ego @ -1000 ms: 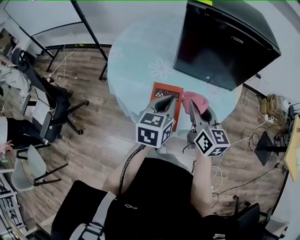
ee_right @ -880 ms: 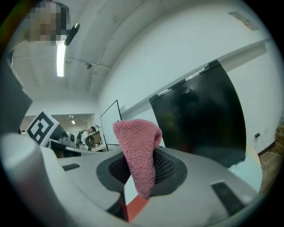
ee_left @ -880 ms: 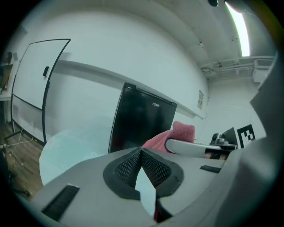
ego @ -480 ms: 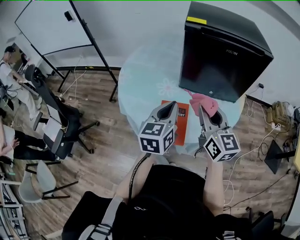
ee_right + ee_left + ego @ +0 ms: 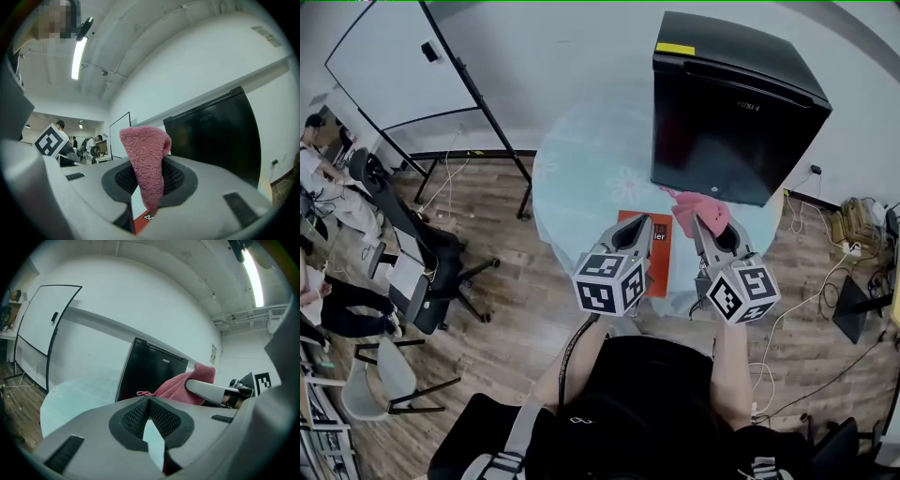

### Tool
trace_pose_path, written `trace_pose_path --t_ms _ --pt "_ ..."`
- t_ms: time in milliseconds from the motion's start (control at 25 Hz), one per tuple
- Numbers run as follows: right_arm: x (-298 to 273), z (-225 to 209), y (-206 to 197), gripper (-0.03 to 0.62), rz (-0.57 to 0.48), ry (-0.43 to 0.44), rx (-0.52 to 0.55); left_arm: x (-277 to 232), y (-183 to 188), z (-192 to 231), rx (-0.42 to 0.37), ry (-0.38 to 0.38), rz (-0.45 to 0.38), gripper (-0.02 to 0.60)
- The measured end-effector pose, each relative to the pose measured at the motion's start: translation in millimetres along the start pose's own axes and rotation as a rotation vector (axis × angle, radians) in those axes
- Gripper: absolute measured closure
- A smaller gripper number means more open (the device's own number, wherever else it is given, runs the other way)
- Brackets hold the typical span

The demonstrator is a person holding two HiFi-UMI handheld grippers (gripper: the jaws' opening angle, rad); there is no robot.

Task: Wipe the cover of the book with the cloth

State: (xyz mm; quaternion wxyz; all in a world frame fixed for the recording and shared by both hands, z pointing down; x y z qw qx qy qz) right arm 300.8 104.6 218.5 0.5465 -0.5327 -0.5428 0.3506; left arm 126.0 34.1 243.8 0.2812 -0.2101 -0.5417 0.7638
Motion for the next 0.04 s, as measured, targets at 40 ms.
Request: trace_pose_path --t_ms 40 --pt "2.8 2.3 -1.6 0.508 0.0 0.004 -0.001 2.1 -1.7 -2.8 0.003 -0.008 0.003 0.569"
Point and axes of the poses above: the fingertips, and each gripper's own axes: x backward along the fingers, z to its left, y out of its top, the point moved 9 cm from there along x, backward along the fingers, and after that the axes turned 12 degrees about -z, right-handed, at the moved point
